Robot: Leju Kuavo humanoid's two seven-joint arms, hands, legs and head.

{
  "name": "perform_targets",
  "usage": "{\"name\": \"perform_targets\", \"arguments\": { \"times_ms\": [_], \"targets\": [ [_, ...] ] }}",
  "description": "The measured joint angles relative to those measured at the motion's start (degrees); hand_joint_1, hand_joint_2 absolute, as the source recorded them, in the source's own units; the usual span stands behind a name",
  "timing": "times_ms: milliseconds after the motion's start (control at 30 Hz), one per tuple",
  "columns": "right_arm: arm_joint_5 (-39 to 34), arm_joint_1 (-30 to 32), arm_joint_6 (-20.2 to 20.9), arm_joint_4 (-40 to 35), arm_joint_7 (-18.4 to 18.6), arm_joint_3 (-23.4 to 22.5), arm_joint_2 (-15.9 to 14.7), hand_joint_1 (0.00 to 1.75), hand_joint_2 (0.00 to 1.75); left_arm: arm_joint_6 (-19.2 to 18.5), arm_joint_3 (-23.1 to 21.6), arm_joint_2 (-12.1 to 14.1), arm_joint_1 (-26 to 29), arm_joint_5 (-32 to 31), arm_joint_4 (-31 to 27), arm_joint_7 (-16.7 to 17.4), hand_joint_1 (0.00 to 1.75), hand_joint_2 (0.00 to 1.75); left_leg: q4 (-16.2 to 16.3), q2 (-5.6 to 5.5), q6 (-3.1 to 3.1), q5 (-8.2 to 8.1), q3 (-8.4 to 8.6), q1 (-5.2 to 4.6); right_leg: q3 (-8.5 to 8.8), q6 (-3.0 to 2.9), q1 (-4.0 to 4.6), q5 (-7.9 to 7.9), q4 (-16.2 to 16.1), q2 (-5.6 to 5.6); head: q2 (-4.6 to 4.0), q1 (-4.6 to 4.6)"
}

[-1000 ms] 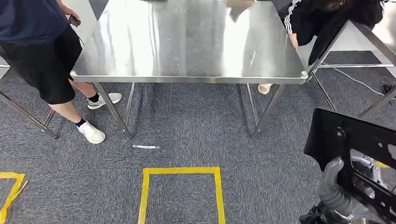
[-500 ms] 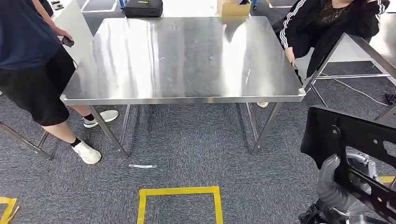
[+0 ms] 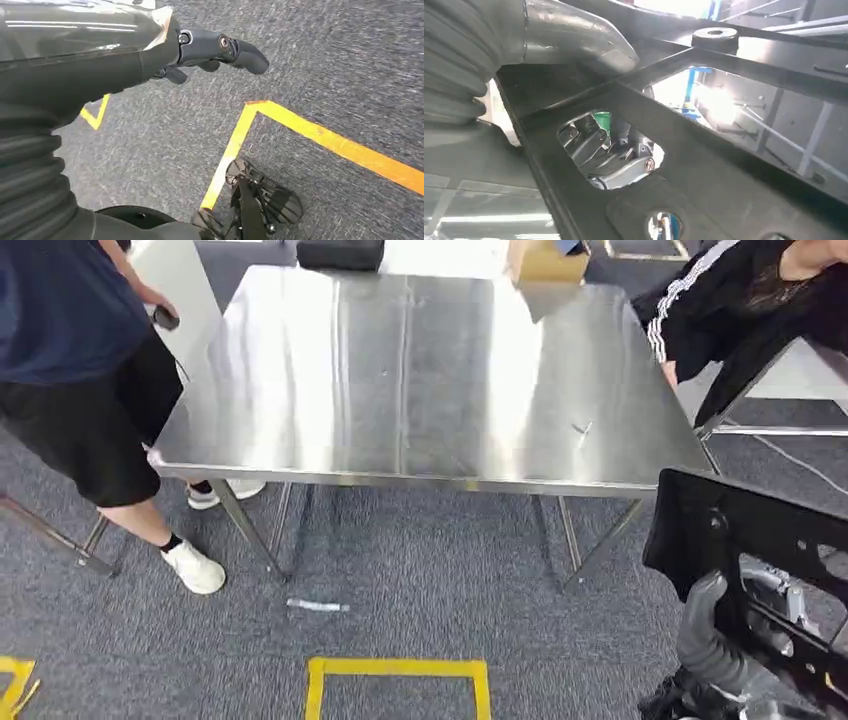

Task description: Take the parts from the cabinet and place them on the table.

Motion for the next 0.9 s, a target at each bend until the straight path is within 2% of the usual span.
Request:
{"name": "perform_targets", "arguments": {
  "times_ms": [33,67,100,133,167,200,233,267,300,333,367,400,433,467,500,533,567,600,633,667,700,733,767,800,833,867,900],
  "targets": [
    [0.0,0.0,0.0,0.0,0.0,0.0,0.0,1.75,1.75,0.0,0.0,0.0,0.1,0.0,0.0,0.0,0.00,1.75,-0.4,-0.18,0.09,-0.63,1.20,-0.24,-0.94,-0.06,0.13,-0.78,-1.6,0.01,0.00,0.02],
    [0.0,0.0,0.0,0.1,0.0,0.0,0.0,1.75,1.75,0.0,0.0,0.1,0.1,0.0,0.0,0.0,0.00,1.75,-0.9,-0.45,0.14,-1.49,2.80,-0.57,-1.22,0.12,0.35,-0.08,-5.2,0.05,0.00,0.02],
    [0.0,0.0,0.0,0.2,0.0,0.0,0.0,1.75,1.75,-0.1,0.0,0.1,0.1,0.0,0.0,0.0,0.00,1.75,-1.2,-0.51,0.15,-2.27,4.15,-0.85,-1.16,0.35,0.52,2.26,-8.8,0.06,0.00,0.15],
    [0.0,0.1,0.0,0.3,0.0,0.0,0.0,1.75,1.75,-0.1,0.0,0.1,0.1,0.0,0.0,0.0,0.00,1.75,-1.5,-0.52,0.19,-3.11,4.72,-0.96,-1.12,0.79,0.76,6.77,-12.4,0.05,0.00,0.13],
    [0.0,0.2,0.0,0.3,0.0,0.0,0.0,1.75,1.75,-0.1,0.0,0.0,0.1,0.0,0.1,0.0,0.00,1.75,-1.4,-0.53,0.14,-4.19,5.70,-1.15,-1.13,1.63,1.26,13.71,-15.8,0.08,0.00,-0.20],
    [0.0,0.4,0.0,0.4,0.0,0.0,0.0,1.75,1.75,0.0,0.0,0.2,0.1,-0.1,0.0,0.0,0.00,1.75,-1.8,-0.76,-0.08,-5.49,6.76,-1.19,-0.44,0.57,1.60,15.42,-16.1,-0.40,0.00,-0.30],
    [0.0,0.2,0.0,0.4,0.0,0.0,0.0,1.75,1.75,0.0,-0.1,0.2,0.0,-0.1,0.0,0.1,0.00,1.75,-2.4,-0.73,-0.36,-6.43,7.70,-1.09,0.68,0.02,2.48,15.44,-15.9,-0.19,0.00,-0.15],
    [0.1,0.0,0.0,0.2,0.0,0.0,0.0,1.75,1.75,0.0,-0.1,0.1,-0.1,-0.1,0.0,0.1,0.00,1.75,-1.3,-0.56,-0.60,-5.73,8.88,-1.00,1.09,-0.82,1.84,15.20,-16.2,0.25,0.00,-0.17],
    [0.1,-0.4,0.0,0.2,0.0,0.0,0.0,1.75,1.75,-0.2,-0.1,0.1,-0.5,-0.2,0.0,0.1,0.00,1.75,1.1,-0.49,-0.71,-4.49,8.17,-0.91,2.11,-1.51,1.92,14.60,-16.2,0.34,0.00,-0.09],
    [0.2,-0.4,0.0,0.2,0.0,0.0,0.0,1.75,1.75,-0.2,-0.1,0.2,-0.7,-0.3,0.0,0.2,0.00,1.75,5.2,-0.31,-0.92,-2.91,5.80,-0.66,3.25,-2.14,1.28,14.10,-16.5,0.43,0.00,-0.11],
    [0.2,-0.5,0.0,0.2,0.0,0.0,0.0,1.75,1.75,-0.2,-0.1,-0.1,-0.9,-0.3,0.0,0.2,0.00,1.75,10.7,-0.13,-1.15,-1.11,2.70,-0.68,4.26,-2.99,1.36,13.27,-16.5,0.30,0.00,-0.26],
    [0.4,-0.6,0.0,0.2,0.1,0.1,0.0,1.75,1.75,-0.2,-0.1,-0.1,-1.0,-0.4,0.0,0.2,0.00,1.75,15.1,-0.04,-1.48,-1.60,-0.86,-0.53,5.00,-3.41,1.29,12.42,-16.5,0.30,0.00,-0.28],
    [0.6,-0.5,0.0,0.2,0.1,0.2,0.2,1.75,1.75,-0.2,-0.1,-0.1,-0.9,-0.4,0.0,0.2,0.00,1.75,17.9,0.01,-1.95,-4.10,-4.08,-0.34,5.82,-3.45,1.19,11.54,-16.6,0.41,0.00,-0.39],
    [0.7,-0.5,-0.2,0.2,0.2,0.3,0.2,1.75,1.75,-0.2,-0.1,-0.1,-0.8,-0.4,0.0,0.4,0.00,1.75,18.8,0.04,-2.36,-7.89,-6.70,-0.14,6.77,-3.37,1.08,10.64,-16.5,0.69,0.00,-0.33],
    [0.8,-0.5,-0.3,0.2,0.2,0.3,0.3,1.75,1.75,-0.2,-0.1,-0.1,-0.6,-0.3,0.0,0.4,0.00,1.75,18.7,0.07,-2.65,-11.51,-8.71,0.05,7.79,-3.23,0.95,9.76,-16.5,0.97,0.00,-0.39],
    [0.9,-0.5,-0.3,0.2,0.3,0.3,0.3,1.75,1.75,-0.2,-0.1,0.0,-0.6,-0.3,0.0,0.5,0.00,1.75,18.0,0.12,-2.87,-14.12,-10.45,0.24,8.90,-3.06,0.82,8.85,-16.5,1.16,0.00,-0.37],
    [0.9,-0.5,-0.3,0.2,0.3,0.3,0.3,1.75,1.75,-0.2,-0.1,0.1,-0.5,-0.4,0.0,0.5,0.00,1.75,16.2,0.14,-2.96,-14.63,-11.83,0.37,10.29,-2.84,0.68,7.75,-16.5,1.31,0.00,-0.35],
    [1.0,-0.5,-0.3,0.2,0.4,0.3,0.4,1.75,1.75,-0.2,-0.1,0.2,-0.5,-0.4,0.0,0.6,0.00,1.75,13.4,0.15,-2.99,-12.23,-12.56,0.43,11.53,-2.65,0.56,6.76,-16.6,1.33,0.00,-0.37],
    [1.0,-0.5,-0.3,0.2,0.5,0.3,0.4,1.75,1.75,-0.2,-0.1,0.3,-0.3,-0.5,0.0,0.7,0.00,1.75,9.7,0.23,-2.91,-5.90,-12.98,0.43,12.58,-2.39,0.51,5.68,-16.6,1.32,0.00,-0.39],
    [1.1,-0.4,-0.3,0.2,0.5,0.3,0.5,1.75,1.75,-0.2,-0.1,0.3,0.0,-0.5,0.0,0.7,0.00,1.75,5.6,0.36,-2.60,3.94,-13.30,0.41,12.82,-2.15,0.52,4.72,-16.8,1.31,0.00,-0.39],
    [1.1,-0.5,-0.3,0.2,0.5,0.3,0.5,1.75,1.75,-0.2,-0.1,0.4,0.1,-0.5,0.0,0.8,0.00,1.75,3.8,0.29,-2.32,8.92,-13.85,0.19,14.07,-1.74,0.82,4.00,-16.5,1.61,0.00,-0.59],
    [1.2,-0.3,-0.3,0.1,0.6,0.3,0.5,1.75,1.75,-0.2,-0.2,0.4,-0.2,-0.6,0.0,1.0,0.00,1.75,3.7,0.37,-2.07,7.61,-13.25,0.10,13.60,-1.26,0.92,3.48,-17.5,1.84,0.00,-0.53],
    [1.3,-0.4,-0.4,0.1,0.9,0.3,0.5,1.75,1.75,0.0,-0.2,0.4,-0.2,-0.5,0.0,1.0,0.00,1.75,2.6,0.25,-1.70,7.47,-12.78,0.04,15.10,-0.48,0.93,4.20,-17.5,1.74,0.00,-0.57],
    [1.4,-0.4,-0.5,0.0,0.9,0.3,0.5,1.75,1.75,-0.1,-0.2,0.4,-0.2,-0.5,0.0,1.0,0.00,1.75,2.1,0.31,-1.17,7.19,-11.87,-0.01,15.45,0.16,0.91,4.55,-18.0,1.70,0.00,-0.52],
    [1.5,-0.4,-0.5,0.0,0.9,0.3,0.4,1.75,1.75,-0.1,-0.3,0.4,-0.1,-0.5,0.0,1.0,0.00,1.75,1.6,0.09,-0.74,7.33,-10.41,0.32,14.64,0.54,1.16,4.74,-16.9,1.58,0.00,-0.66],
    [1.5,-0.4,-0.5,0.1,0.9,0.3,0.4,1.75,1.75,-0.1,-0.3,0.4,-0.1,-0.5,0.0,1.0,0.00,1.75,1.2,0.15,-0.39,6.75,-9.28,0.27,13.14,1.01,0.88,5.91,-13.0,1.10,-0.04,-0.24],
    [1.5,-0.5,-0.5,0.1,0.9,0.3,0.4,1.75,1.75,-0.1,-0.4,0.5,-0.2,-0.5,0.0,1.0,0.00,1.75,1.0,0.14,-0.05,6.22,-8.58,0.22,10.19,0.77,0.90,6.32,-8.3,0.99,0.00,-0.35]
  ]
}}
